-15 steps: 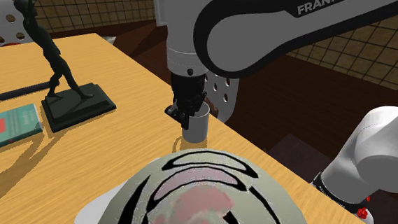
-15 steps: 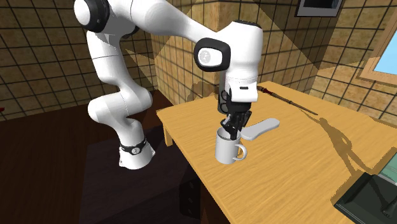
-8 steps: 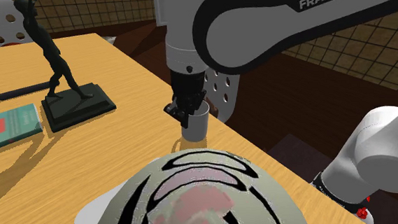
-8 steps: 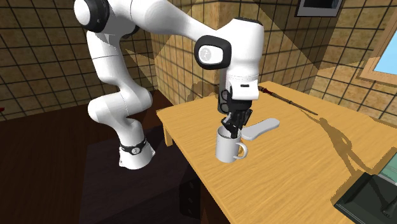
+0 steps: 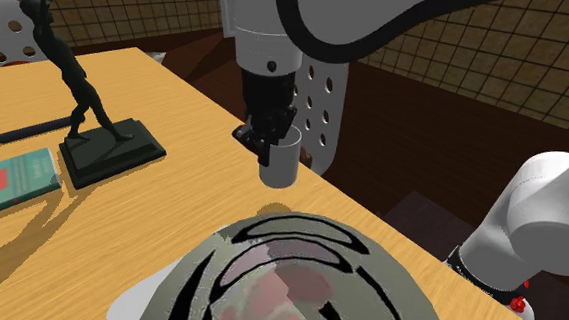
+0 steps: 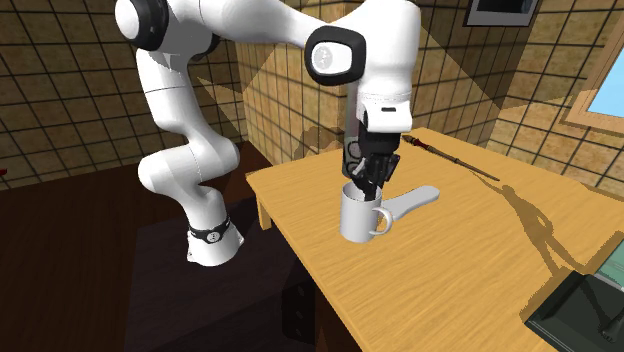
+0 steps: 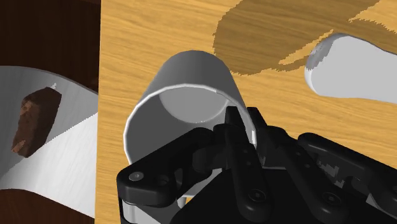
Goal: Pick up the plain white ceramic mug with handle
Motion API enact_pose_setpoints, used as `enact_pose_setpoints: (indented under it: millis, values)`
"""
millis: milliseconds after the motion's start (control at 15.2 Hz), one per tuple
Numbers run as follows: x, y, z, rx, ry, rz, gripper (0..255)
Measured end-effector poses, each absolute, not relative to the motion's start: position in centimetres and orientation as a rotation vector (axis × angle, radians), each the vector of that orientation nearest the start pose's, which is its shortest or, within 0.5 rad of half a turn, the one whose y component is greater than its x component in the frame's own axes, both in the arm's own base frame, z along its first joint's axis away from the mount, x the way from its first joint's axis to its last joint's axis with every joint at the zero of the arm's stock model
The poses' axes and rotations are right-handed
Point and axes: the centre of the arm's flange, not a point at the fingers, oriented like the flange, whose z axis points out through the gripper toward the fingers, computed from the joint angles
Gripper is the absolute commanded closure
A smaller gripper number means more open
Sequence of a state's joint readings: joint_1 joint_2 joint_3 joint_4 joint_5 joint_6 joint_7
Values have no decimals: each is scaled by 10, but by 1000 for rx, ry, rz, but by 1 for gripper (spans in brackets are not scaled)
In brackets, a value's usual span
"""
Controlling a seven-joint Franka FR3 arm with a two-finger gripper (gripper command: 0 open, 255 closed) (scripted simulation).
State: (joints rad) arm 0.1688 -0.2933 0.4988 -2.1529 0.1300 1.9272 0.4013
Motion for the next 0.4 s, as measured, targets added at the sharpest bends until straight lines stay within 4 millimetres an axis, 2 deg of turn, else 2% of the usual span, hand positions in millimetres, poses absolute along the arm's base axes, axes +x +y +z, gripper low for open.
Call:
enact_pose_setpoints:
  millis: [396]
  values:
    - [361,318,540,-3120,-325,-62,255]
